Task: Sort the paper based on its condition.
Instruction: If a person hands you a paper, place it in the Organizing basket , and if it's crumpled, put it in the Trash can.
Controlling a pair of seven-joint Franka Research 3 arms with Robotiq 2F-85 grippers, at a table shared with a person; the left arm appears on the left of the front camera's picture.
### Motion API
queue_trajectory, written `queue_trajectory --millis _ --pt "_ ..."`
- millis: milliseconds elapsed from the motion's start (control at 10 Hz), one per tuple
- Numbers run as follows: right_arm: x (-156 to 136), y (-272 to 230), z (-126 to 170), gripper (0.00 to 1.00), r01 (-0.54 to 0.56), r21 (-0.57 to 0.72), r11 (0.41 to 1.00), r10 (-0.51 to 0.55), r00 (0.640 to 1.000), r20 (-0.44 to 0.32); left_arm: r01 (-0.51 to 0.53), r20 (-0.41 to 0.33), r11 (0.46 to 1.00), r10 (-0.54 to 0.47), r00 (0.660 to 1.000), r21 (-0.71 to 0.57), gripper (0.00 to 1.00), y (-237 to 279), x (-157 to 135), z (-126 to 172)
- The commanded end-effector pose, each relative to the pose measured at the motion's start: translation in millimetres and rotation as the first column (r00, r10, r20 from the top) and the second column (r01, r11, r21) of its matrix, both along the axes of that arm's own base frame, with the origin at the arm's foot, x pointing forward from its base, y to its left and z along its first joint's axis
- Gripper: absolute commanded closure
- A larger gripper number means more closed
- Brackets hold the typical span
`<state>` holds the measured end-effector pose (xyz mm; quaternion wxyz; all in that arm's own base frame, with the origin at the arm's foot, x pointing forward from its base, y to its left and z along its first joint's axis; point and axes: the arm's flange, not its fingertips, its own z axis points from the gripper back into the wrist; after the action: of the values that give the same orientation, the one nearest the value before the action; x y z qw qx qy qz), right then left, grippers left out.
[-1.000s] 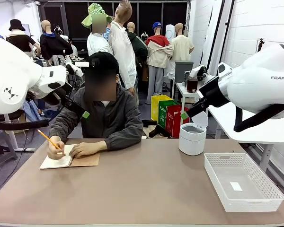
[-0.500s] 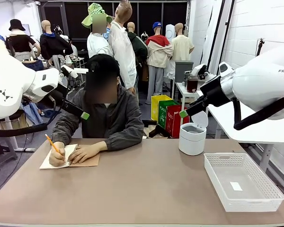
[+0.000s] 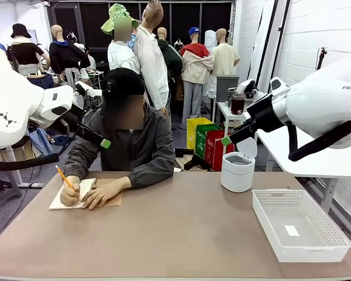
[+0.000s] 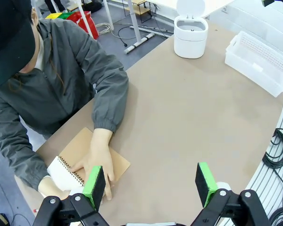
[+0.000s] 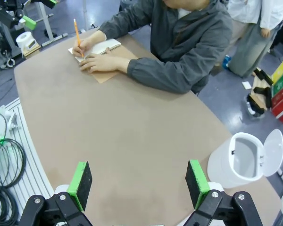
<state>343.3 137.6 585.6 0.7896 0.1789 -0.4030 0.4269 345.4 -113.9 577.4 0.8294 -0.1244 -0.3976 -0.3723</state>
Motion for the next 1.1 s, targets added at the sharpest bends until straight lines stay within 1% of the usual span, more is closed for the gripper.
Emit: queue_trajectory --millis 0,1000 --pt "-0.8 -0.5 0.1 0.00 -0.006 0.003 1.000 0.006 1.000 -0.006 0.003 -0.008 1.000 -0.003 1.000 0.000 0.00 0.8 -0.1 1.1" --pt "-0.8 -0.5 0.1 0.00 -0.006 0.003 1.000 0.006 1.000 -0.006 0.003 -0.008 1.000 -0.003 1.000 0.000 0.00 0.8 -0.1 1.1"
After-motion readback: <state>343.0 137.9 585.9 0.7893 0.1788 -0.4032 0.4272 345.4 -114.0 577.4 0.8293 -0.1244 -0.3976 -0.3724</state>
